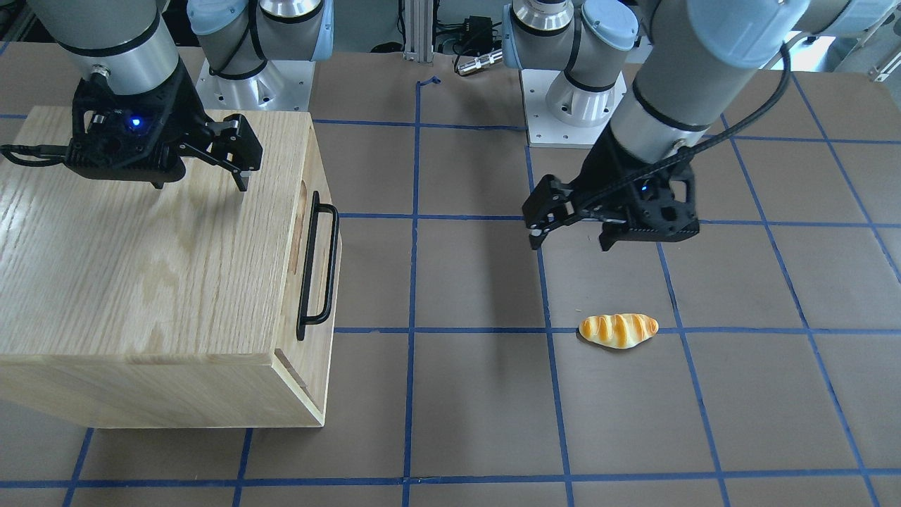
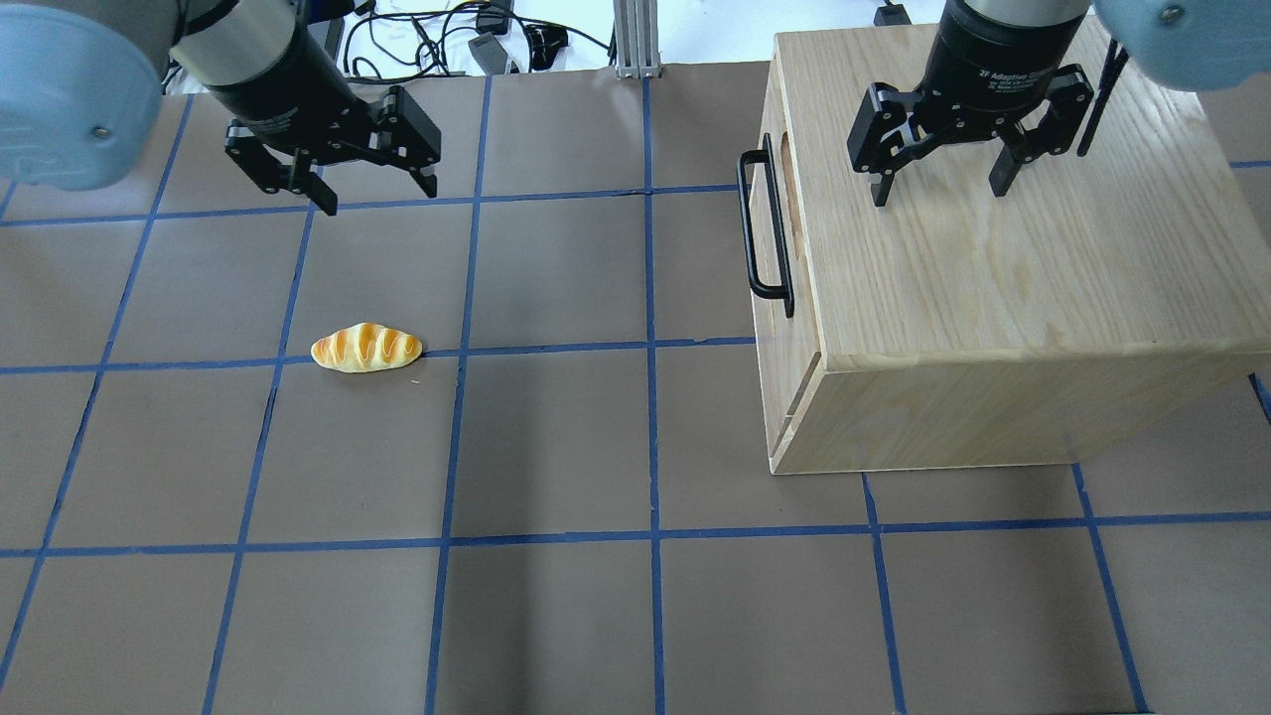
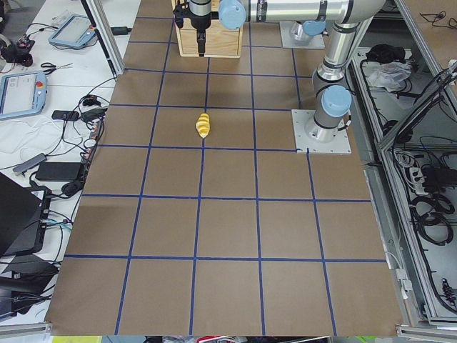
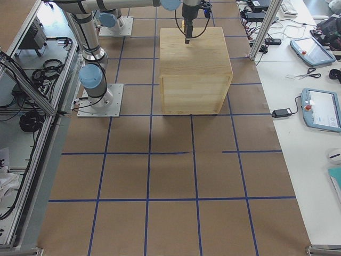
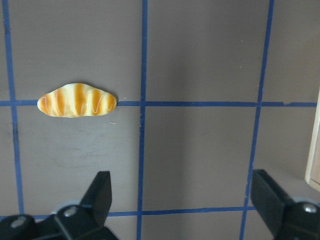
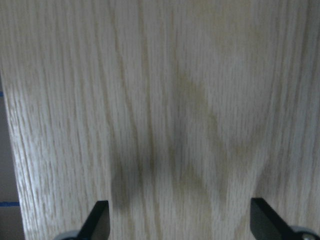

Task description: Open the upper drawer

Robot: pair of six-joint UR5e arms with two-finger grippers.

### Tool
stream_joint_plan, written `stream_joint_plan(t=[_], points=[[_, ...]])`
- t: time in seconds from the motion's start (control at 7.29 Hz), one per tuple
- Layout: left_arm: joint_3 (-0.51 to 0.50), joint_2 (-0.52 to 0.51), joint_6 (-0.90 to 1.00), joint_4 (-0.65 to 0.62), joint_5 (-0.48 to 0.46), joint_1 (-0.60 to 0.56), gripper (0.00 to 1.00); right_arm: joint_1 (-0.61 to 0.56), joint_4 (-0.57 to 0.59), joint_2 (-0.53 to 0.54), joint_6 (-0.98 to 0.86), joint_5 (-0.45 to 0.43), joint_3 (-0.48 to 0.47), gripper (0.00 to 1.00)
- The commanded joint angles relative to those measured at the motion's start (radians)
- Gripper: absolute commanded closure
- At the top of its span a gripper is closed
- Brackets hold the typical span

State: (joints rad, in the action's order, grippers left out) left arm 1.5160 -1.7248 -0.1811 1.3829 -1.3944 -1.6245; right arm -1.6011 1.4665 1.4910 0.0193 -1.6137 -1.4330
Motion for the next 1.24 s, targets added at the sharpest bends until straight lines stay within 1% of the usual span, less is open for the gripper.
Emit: stream_joint_plan(t=[0.0,0.14,0.41,0.55,1.1], points=[[-0.002,-0.094,-0.258,-0.164,0.140,-0.148,0.00,0.000,0.000,0.000,-0.001,0.000,0.000,0.00],[0.001,-0.122,-0.303,-0.221,0.234,-0.168,0.00,0.001,0.000,0.000,-0.001,0.000,0.000,0.00],[0.003,-0.131,-0.331,-0.243,0.308,-0.182,0.00,0.001,0.000,0.000,-0.001,0.000,0.000,0.00],[0.007,-0.140,-0.342,-0.263,0.330,-0.186,0.00,0.001,0.000,0.000,-0.001,0.000,0.000,0.00],[0.009,-0.179,-0.354,-0.295,0.333,-0.242,0.00,0.000,0.000,0.000,0.001,0.000,0.000,0.00]])
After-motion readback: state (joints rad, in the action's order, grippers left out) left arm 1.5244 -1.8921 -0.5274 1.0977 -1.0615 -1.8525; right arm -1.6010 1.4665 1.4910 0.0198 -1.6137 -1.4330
